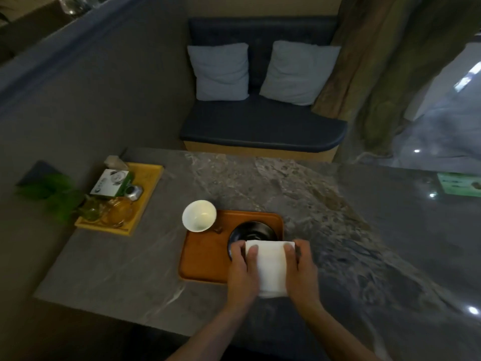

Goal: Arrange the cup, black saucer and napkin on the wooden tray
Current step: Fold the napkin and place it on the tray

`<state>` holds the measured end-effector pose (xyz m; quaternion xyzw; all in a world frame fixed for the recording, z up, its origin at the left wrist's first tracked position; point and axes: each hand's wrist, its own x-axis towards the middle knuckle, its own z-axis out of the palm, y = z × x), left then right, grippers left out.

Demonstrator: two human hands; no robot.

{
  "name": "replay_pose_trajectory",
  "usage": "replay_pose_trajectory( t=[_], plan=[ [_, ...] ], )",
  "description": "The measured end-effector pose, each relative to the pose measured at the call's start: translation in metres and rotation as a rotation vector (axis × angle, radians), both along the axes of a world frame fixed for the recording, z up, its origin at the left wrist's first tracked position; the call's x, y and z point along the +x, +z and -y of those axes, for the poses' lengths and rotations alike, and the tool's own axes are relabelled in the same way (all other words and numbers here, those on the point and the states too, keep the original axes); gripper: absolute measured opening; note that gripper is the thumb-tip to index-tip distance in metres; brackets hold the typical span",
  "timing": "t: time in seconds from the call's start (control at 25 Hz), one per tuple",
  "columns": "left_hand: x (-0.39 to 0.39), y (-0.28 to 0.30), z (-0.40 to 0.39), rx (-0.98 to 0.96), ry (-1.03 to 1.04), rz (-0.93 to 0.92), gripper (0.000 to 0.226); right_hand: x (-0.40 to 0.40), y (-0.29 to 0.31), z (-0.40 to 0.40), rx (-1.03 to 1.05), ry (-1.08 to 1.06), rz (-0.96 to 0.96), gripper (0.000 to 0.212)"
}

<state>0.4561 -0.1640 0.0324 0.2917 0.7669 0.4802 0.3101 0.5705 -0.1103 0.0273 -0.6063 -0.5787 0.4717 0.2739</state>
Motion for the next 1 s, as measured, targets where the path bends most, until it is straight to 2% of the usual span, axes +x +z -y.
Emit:
replay_pose_trajectory(
  t=[0.12,0.4,0.56,0.84,1.0],
  plan=[
    [-0.041,-0.007,0.019,-0.019,-0.018,0.080,0.014,-0.037,-0.008,0.012,-0.020,0.026,0.002,0.011],
    [-0.136,-0.034,0.047,-0.101,-0.082,0.029,0.008,-0.107,-0.028,0.037,-0.072,0.154,-0.008,0.031],
    [-0.173,-0.052,0.057,-0.250,-0.184,0.166,0.023,-0.130,-0.031,0.044,-0.166,0.215,-0.011,0.025],
    [-0.210,-0.074,0.070,-0.339,-0.258,0.357,0.056,-0.145,-0.037,0.043,-0.344,0.322,0.035,0.051],
    [-0.213,-0.077,0.069,-0.363,-0.243,0.227,0.061,-0.156,-0.051,0.044,-0.315,0.289,0.110,0.055]
  ],
)
